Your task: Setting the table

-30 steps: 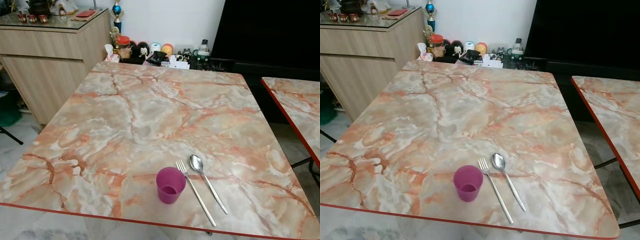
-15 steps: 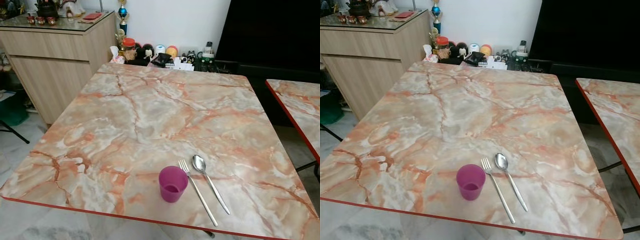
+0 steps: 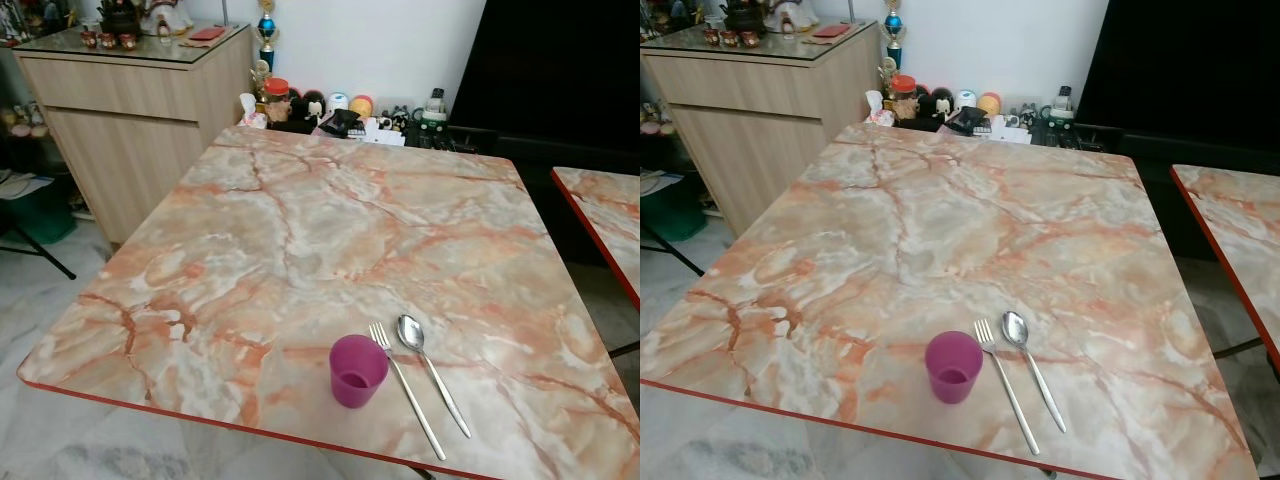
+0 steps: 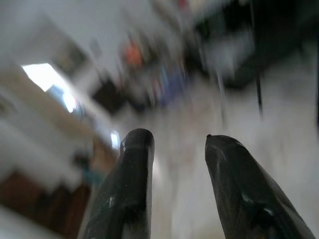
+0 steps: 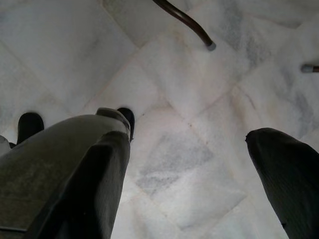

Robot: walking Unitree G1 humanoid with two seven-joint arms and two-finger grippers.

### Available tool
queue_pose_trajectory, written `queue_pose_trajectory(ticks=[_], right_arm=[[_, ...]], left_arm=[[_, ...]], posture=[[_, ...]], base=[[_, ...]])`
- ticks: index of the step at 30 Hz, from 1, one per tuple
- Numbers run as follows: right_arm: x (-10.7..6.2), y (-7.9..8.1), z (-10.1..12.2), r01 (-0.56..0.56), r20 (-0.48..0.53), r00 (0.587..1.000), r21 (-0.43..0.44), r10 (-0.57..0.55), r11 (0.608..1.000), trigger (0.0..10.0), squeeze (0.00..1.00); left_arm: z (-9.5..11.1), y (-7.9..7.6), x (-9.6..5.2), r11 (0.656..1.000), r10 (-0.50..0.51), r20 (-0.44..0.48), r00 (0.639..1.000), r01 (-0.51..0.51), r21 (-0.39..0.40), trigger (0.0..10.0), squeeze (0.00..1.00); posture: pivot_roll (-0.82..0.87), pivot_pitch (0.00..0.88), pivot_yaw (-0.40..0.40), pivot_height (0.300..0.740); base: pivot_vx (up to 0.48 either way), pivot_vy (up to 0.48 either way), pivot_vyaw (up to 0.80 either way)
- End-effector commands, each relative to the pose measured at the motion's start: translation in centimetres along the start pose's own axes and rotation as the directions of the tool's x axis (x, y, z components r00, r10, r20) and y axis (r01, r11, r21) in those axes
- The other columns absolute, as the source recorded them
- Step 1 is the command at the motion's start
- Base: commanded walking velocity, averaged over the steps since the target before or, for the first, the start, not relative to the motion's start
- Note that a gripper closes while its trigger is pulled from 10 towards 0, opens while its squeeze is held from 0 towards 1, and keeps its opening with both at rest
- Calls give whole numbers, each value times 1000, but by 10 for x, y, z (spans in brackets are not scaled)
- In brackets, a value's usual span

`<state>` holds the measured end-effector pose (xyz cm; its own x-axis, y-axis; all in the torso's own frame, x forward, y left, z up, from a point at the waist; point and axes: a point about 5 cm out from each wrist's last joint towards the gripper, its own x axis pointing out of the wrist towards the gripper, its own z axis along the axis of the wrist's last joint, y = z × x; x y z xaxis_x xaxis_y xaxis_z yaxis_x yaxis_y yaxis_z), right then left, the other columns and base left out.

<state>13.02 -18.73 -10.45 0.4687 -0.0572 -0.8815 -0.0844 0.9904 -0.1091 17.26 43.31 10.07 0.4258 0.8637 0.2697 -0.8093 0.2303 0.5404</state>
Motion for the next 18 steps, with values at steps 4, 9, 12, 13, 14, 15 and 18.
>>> queue_pose_trajectory(ticks=[4, 9, 12, 13, 14, 15, 18], right_arm=[[0, 4, -4, -7, -11, 1000, 14, 8, 1000, 10000, 0], [0, 4, -2, -1, 7, 1000, 50, 1, 999, 10000, 0], [0, 4, -1, 0, 16, 1000, 63, -1, 998, 10000, 0], [-1, 4, -2, 2, 15, 1000, 63, -2, 998, 10000, 0], [-1, 3, -2, 3, 13, 1000, 64, -4, 998, 10000, 0], [-1, 3, -3, 4, 10, 1000, 65, -5, 998, 10000, 0], [-1, 3, -4, 9, 4, 1000, 64, -9, 998, 10000, 0]], left_arm=[[112, -36, 24, 919, -188, 368, 910, 296, -261, 10000, 0], [173, -70, 3, 745, -420, 551, 721, 621, -245, 10000, 0], [196, -90, -21, 548, -582, 596, 553, 808, -215, 10000, 0], [201, -97, -34, 453, -646, 606, 465, 872, -187, 10000, 0], [207, -103, -49, 334, -706, 613, 354, 930, -153, 10000, 0], [209, -106, -60, 247, -741, 615, 272, 961, -127, 10000, 0], [211, -109, -77, 110, -777, 615, 134, 991, -78, 10000, 0]], posture=[[59, 64, -7, 740], [49, 67, -4, 740], [44, 71, 0, 740], [42, 71, 0, 740], [42, 71, 0, 740], [42, 71, 0, 740], [45, 74, 1, 740]], base=[[0, 0, 0], [0, 0, 0], [0, 0, 0], [0, 0, 0], [0, 0, 0], [0, 0, 0], [0, 0, 0]])
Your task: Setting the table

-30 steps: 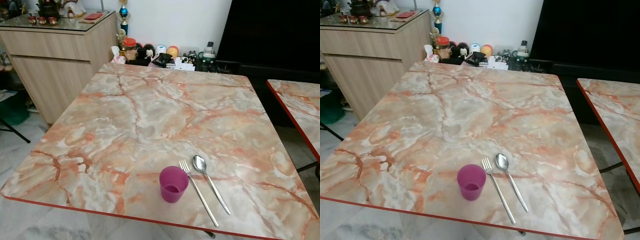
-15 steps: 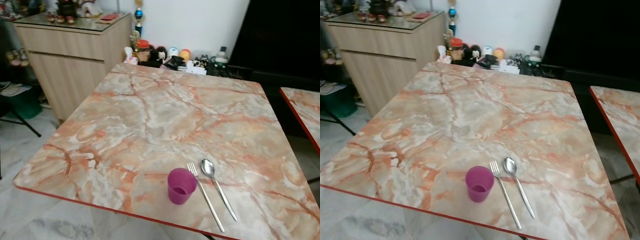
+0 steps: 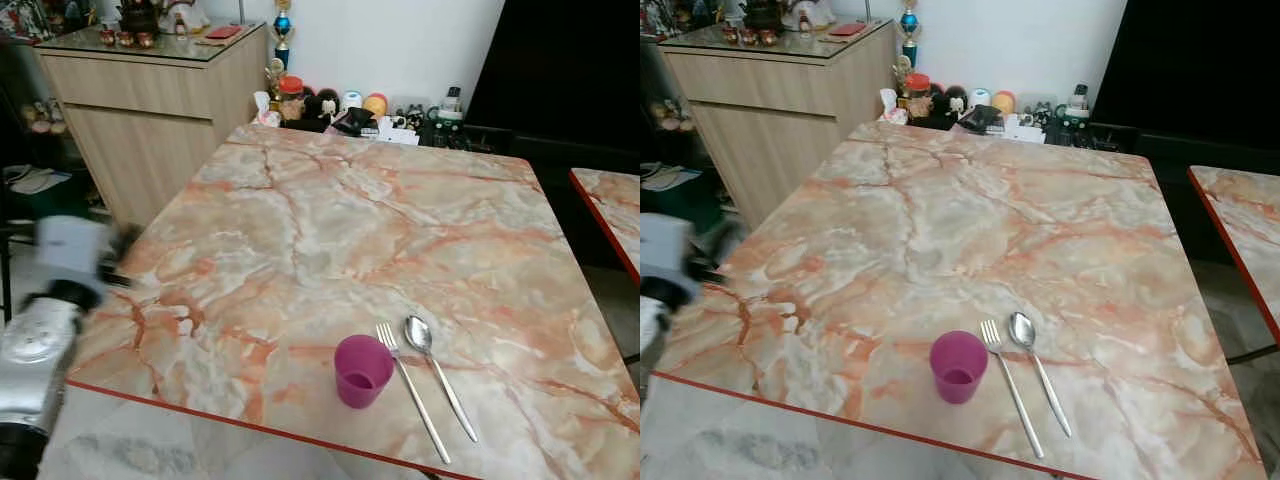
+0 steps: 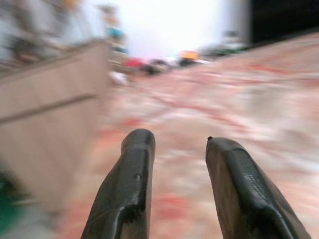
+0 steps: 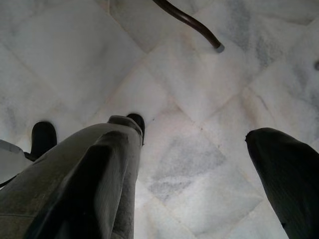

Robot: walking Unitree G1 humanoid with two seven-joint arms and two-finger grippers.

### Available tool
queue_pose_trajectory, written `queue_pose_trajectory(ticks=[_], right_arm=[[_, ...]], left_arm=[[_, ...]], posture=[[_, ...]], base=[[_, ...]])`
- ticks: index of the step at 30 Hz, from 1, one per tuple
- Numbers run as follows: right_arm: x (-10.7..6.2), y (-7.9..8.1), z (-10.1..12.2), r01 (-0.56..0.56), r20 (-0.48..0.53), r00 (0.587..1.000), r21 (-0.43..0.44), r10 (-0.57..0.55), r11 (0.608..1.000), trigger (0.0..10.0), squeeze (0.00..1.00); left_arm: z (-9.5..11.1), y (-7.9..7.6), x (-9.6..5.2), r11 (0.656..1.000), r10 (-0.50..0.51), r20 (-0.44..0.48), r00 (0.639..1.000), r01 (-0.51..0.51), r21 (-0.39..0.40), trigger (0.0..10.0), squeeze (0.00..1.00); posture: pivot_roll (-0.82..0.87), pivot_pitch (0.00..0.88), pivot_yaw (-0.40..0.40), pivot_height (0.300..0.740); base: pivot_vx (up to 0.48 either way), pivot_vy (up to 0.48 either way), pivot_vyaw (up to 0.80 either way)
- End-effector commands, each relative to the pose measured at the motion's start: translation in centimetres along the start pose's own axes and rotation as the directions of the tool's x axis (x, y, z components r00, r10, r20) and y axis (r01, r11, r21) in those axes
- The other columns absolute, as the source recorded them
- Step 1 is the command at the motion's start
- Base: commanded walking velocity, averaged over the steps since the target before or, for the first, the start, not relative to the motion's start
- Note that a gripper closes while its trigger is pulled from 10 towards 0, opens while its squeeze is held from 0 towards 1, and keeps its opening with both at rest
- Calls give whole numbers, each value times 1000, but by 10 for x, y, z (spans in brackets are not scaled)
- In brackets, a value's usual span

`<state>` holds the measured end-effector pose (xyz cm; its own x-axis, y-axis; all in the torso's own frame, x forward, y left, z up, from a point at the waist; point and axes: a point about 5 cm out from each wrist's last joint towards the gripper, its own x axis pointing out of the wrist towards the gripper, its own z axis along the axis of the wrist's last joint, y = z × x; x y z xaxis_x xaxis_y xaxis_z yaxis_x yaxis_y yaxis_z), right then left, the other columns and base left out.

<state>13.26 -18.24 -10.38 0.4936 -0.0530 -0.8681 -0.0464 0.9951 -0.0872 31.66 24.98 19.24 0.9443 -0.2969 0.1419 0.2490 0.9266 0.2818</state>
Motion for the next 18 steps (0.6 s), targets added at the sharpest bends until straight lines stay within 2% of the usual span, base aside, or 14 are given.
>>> queue_pose_trajectory(ticks=[1, 5, 8, 18], right_arm=[[-1, -2, -8, 13, -29, 999, 17, -12, 1000, 10000, 0], [-2, 0, -11, 14, -42, 999, 4, -13, 1000, 10000, 0], [-2, 1, -11, 11, -41, 999, 7, -11, 1000, 10000, 0], [-2, 4, -10, -3, -40, 999, -9, 3, 1000, 10000, 0]], left_arm=[[-3, -11, -2, 993, -101, -28, 994, 100, -56, 10000, 0], [-4, -29, 0, 973, -206, -24, 978, 202, -111, 10000, 0], [-3, -31, 1, 969, -217, -26, 976, 212, -126, 10000, 0], [2, -22, 6, 981, -104, -13, 994, 100, -168, 10000, 0]], posture=[[49, 73, 0, 740], [45, 73, 3, 740], [41, 75, 4, 740], [40, 75, 2, 740]], base=[[0, 0, 0], [0, 0, -719], [0, 0, -800], [0, 0, -800]])
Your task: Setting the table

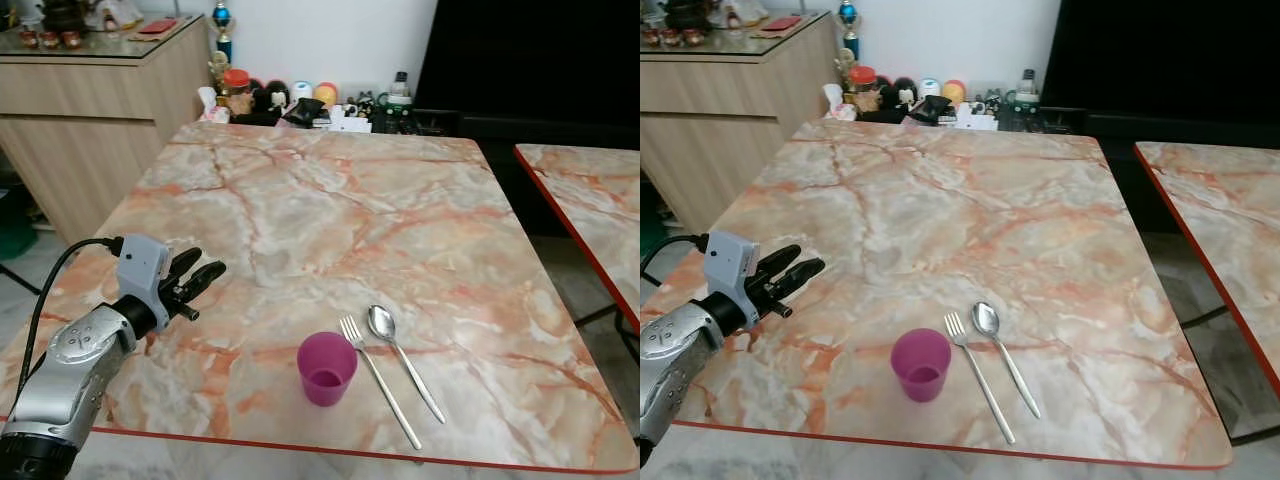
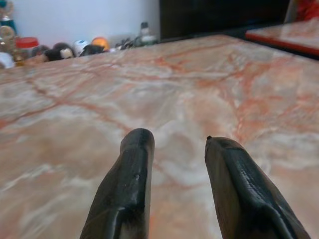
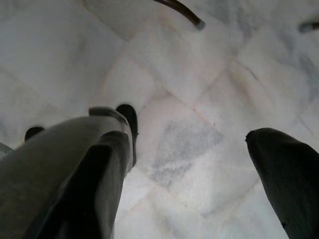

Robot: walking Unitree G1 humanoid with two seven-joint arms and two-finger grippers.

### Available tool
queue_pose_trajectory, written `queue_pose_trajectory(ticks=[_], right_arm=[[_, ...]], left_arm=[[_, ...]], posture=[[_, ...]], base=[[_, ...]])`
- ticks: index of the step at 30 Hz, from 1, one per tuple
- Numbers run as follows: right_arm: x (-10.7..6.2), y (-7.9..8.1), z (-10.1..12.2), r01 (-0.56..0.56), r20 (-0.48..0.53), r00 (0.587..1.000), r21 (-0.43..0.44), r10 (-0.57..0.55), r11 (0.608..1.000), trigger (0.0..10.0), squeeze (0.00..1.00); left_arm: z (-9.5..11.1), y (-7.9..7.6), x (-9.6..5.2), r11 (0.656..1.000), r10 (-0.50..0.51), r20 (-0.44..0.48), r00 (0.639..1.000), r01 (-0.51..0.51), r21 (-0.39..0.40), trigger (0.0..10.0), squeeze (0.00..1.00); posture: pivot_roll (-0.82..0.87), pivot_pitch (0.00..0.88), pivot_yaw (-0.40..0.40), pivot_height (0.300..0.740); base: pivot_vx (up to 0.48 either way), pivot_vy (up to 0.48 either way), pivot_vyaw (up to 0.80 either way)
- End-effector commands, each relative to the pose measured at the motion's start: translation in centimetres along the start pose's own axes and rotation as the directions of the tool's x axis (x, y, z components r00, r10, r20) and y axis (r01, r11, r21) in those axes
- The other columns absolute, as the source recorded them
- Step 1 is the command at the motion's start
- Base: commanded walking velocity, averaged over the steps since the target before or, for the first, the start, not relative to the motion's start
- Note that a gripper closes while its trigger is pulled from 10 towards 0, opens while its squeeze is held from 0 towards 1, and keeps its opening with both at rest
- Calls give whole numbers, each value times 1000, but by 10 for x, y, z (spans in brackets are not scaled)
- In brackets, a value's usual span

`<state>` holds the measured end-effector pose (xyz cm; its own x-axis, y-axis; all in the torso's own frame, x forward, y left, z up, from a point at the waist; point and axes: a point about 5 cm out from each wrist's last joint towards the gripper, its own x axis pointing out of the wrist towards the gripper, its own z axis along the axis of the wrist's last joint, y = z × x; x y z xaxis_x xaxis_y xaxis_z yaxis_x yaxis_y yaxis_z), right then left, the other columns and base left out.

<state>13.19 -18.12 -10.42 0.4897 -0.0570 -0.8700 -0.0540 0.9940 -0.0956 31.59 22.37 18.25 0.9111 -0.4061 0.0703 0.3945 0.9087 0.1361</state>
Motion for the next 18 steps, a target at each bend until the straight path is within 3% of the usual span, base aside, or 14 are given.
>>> queue_pose_trajectory(ticks=[1, 4, 7, 12, 18], right_arm=[[-2, 3, -10, -7, -36, 999, -1, 7, 1000, 10000, 0], [-2, 3, -10, -8, -37, 999, -6, 8, 1000, 10000, 0], [-2, 3, -10, -10, -39, 999, -10, 10, 1000, 10000, 0], [-2, 4, -11, -14, -39, 999, -13, 13, 1000, 10000, 0], [-2, 6, -10, -25, -28, 999, -21, 24, 999, 10000, 0]], left_arm=[[6, 5, 0, 1000, 27, 28, 999, -27, -1, 10000, 0], [8, 10, -1, 998, 66, 39, 997, -66, 0, 10000, 0], [14, 19, -2, 989, 147, 73, 987, -146, -12, 10000, 0], [16, 20, -1, 986, 168, 86, 982, -166, -30, 10000, 0], [15, 19, -1, 987, 163, 59, 985, -163, -8, 10000, 0]], posture=[[40, 75, 2, 740], [41, 75, 2, 740], [41, 75, 2, 740], [42, 74, 0, 740], [40, 75, 2, 740]], base=[[0, 0, -800], [0, 0, -800], [0, -477, -800], [0, -164, -793], [0, 0, 0]])
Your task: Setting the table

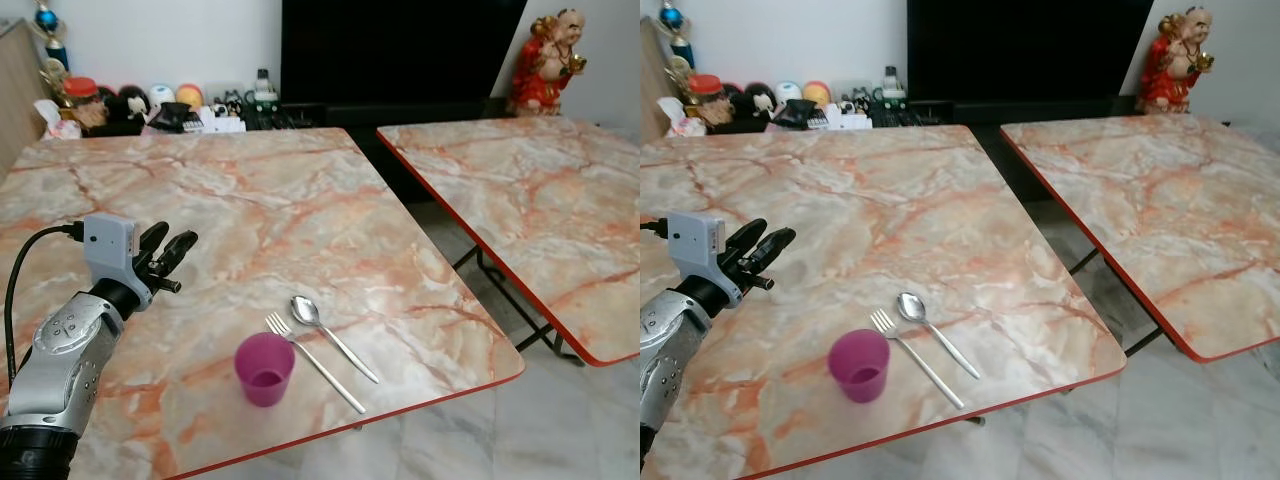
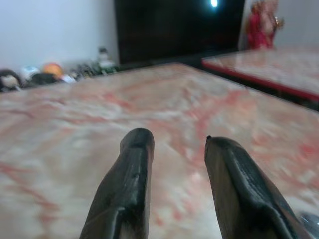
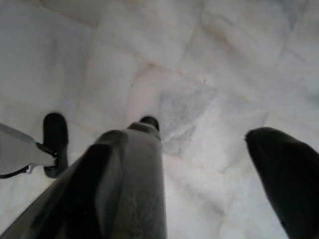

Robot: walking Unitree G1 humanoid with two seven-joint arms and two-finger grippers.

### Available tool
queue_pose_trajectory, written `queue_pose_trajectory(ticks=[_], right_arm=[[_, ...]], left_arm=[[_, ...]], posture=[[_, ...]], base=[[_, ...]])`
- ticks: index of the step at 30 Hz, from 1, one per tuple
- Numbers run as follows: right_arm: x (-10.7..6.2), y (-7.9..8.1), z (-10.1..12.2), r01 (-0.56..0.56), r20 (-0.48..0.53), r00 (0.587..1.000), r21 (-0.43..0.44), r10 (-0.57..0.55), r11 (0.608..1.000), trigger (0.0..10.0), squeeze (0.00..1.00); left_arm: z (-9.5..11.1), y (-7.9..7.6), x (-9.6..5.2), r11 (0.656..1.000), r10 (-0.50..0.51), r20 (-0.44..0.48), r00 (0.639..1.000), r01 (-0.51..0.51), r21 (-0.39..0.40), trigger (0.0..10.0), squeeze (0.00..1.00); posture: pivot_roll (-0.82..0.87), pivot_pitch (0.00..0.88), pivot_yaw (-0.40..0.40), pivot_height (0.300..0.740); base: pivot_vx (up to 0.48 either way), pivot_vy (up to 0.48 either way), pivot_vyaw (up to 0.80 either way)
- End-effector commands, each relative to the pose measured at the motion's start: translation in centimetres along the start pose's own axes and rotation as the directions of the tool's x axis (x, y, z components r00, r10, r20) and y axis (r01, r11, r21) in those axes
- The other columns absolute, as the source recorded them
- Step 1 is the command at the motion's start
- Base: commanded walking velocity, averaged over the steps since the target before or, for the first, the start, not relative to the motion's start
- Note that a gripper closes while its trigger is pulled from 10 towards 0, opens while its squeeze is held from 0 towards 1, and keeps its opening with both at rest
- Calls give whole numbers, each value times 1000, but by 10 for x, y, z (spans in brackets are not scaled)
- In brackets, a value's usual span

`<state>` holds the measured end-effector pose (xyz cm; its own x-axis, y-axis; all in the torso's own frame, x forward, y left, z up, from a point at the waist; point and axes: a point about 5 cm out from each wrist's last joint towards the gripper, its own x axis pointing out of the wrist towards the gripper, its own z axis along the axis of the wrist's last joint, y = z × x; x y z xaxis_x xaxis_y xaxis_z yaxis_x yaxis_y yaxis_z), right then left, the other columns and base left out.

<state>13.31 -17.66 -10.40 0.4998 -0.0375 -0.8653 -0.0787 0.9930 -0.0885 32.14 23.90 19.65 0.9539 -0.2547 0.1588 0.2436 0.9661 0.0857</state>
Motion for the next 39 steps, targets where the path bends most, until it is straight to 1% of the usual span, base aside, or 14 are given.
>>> queue_pose_trajectory(ticks=[1, 7, 9, 13, 14, 15, 17, 18, 27, 31, 32, 33, 34, 39], right_arm=[[-2, 2, -11, -6, -39, 999, 6, 6, 1000, 10000, 0], [-2, 3, -13, -10, -47, 999, -5, 9, 1000, 10000, 0], [-3, 3, -16, -9, -59, 998, -9, 8, 1000, 10000, 0], [-4, 4, -19, -11, -80, 997, -26, 9, 1000, 10000, 0], [-4, 4, -21, -13, -86, 996, -28, 10, 1000, 10000, 0], [-4, 5, -22, -14, -87, 996, -28, 12, 1000, 10000, 0], [-4, 5, -22, -14, -88, 996, -29, 12, 999, 10000, 0], [-4, 5, -22, -16, -89, 996, -31, 13, 999, 10000, 0], [-4, 5, -23, -13, -102, 995, -40, 9, 999, 10000, 0], [-5, 3, -26, -10, -114, 994, -47, 5, 999, 10000, 0], [-5, 3, -26, -10, -116, 993, -48, 4, 999, 10000, 0], [-5, 3, -27, -10, -117, 993, -49, 4, 999, 10000, 0], [-5, 3, -27, -10, -118, 993, -49, 4, 999, 10000, 0], [-6, 5, -29, -13, -122, 993, -52, 6, 999, 10000, 0]], left_arm=[[3, 1, 0, 999, -5, -21, 1000, 6, 40, 10000, 0], [8, 7, -9, 997, -45, -172, 984, 56, 59, 10000, 0], [4, 22, -28, 998, -29, -339, 940, 49, 49, 10000, 0], [3, 25, -41, 995, -41, -431, 901, 75, 61, 10000, 0], [9, 15, -49, 981, -151, -448, 881, 188, 39, 10000, 431], [14, 7, -52, 965, -218, -447, 868, 259, 31, 10000, 757], [15, 6, -53, 963, -224, -450, 865, 266, 31, 10000, 757], [16, 5, -53, 958, -240, -456, 857, 284, 29, 10000, 1000], [10, -3, -53, 957, -287, -462, 839, 276, -94, 10000, 1000], [1, -3, -54, 962, -264, -520, 813, 260, -82, 10000, 1000], [-1, -3, -52, 969, -241, -527, 815, 229, -91, 10000, 231], [-2, -3, -51, 972, -233, -528, 817, 217, -94, 10000, 231], [-2, -4, -50, 973, -230, -527, 818, 211, -97, 10000, 0], [-7, -20, -44, 956, -292, -504, 813, 242, -164, 10000, 0]], posture=[[42, 75, 3, 740], [42, 74, 14, 740], [47, 75, 17, 740], [69, 82, 22, 740], [76, 82, 23, 740], [82, 84, 26, 740], [82, 84, 26, 740], [88, 83, 29, 740], [75, 73, 35, 740], [73, 66, 37, 740], [73, 65, 38, 740], [73, 63, 37, 740], [73, 63, 37, 740], [68, 66, 36, 740]], base=[[0, 0, 0], [0, 0, 0], [0, 0, 0], [0, 0, 0], [0, 0, 0], [0, 0, 0], [0, 0, 0], [0, 0, 0], [0, 0, 0], [0, 0, 0], [0, 0, 0], [0, 0, 0], [0, 0, 0], [0, 0, 0]])
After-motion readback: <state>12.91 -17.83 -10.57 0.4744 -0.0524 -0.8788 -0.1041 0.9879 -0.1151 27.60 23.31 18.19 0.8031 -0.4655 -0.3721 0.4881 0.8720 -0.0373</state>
